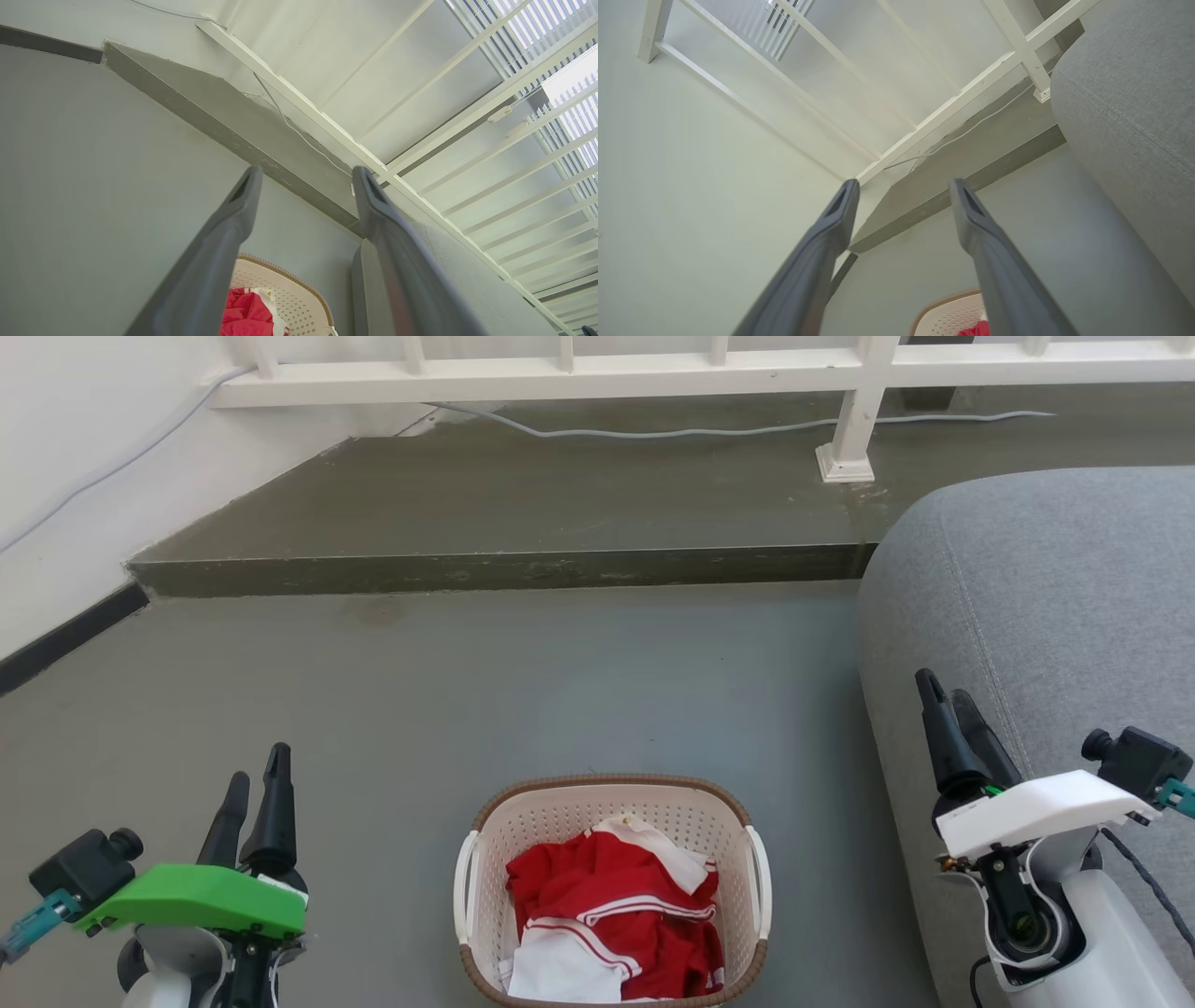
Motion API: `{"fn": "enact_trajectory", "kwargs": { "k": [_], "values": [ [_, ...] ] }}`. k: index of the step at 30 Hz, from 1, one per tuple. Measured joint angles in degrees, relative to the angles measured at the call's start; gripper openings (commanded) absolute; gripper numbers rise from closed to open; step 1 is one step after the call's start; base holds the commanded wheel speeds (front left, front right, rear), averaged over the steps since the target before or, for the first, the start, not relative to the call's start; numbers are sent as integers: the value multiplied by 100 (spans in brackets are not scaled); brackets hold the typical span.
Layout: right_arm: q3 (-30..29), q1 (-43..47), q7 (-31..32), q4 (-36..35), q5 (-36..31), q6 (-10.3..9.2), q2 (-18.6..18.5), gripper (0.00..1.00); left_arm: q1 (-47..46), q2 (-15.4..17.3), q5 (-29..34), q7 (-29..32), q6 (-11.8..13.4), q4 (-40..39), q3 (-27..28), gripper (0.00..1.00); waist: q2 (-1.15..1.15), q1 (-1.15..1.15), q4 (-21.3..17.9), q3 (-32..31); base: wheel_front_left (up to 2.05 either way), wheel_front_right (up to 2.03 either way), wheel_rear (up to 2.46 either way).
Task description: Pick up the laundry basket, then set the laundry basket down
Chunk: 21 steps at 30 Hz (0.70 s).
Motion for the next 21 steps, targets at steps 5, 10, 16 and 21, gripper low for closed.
{"fn": "enact_trajectory", "kwargs": {
  "k": [5, 10, 16, 21],
  "values": [
    [119, -1, -103, -10, -400, -48, 8, 100, -7, -32, 379, -97, 1, -38, -52, 100, 0, 0, -7, 10, 0, 0, 0],
    [199, -2, -202, -20, -800, -91, 23, 100, -16, -98, 749, -199, 0, -82, -83, 100, 0, 0, -20, 22, 0, 0, 0],
    [316, -3, -305, -34, -1295, -110, 33, 100, -23, -113, 1177, -320, 0, -116, -108, 100, 0, 0, -33, 35, 0, 0, 0],
    [380, -6, -420, -62, -1684, -136, 40, 100, -29, -118, 1551, -424, -5, -142, -135, 100, 0, 0, -36, 44, 0, 0, 0]
  ]
}}
